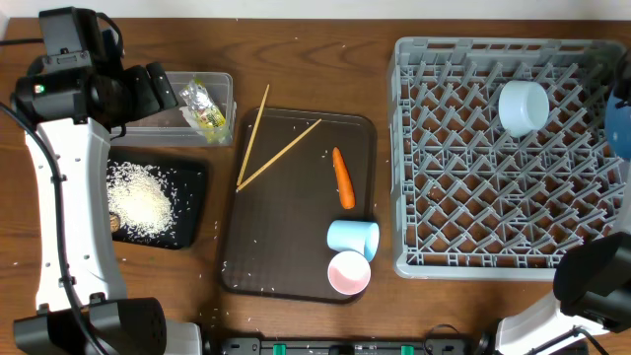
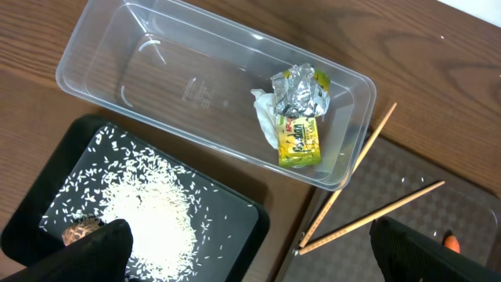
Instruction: Sort waste into correct bins and load items into the dishwasher rack
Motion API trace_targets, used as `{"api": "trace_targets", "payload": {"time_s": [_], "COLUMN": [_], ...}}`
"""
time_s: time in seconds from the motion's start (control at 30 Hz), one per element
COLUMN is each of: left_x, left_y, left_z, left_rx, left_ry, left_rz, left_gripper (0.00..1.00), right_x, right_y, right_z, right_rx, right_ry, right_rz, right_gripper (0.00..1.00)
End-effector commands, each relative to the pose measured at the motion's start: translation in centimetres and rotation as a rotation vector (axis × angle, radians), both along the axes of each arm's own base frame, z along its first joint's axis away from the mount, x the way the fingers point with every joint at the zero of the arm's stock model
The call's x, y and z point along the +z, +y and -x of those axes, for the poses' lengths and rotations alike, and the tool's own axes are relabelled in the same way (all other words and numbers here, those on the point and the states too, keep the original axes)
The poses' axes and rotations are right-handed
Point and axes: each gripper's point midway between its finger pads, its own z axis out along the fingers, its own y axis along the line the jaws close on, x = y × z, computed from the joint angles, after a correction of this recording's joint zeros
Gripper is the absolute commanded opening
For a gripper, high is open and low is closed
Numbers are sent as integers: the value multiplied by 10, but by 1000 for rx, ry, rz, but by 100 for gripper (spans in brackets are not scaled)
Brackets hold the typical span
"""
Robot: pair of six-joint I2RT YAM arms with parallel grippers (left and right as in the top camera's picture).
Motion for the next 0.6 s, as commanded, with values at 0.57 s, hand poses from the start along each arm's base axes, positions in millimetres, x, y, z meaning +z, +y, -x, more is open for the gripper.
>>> {"api": "trace_targets", "payload": {"time_s": [0.57], "left_x": [-7], "left_y": [2], "left_z": [2], "left_rx": [9], "left_ry": [21], "left_rz": [5], "left_gripper": [98], "right_x": [5], "right_y": [-29], "right_z": [-40], "right_rx": [186], "right_ry": [92], "right_rz": [92], "right_gripper": [1]}}
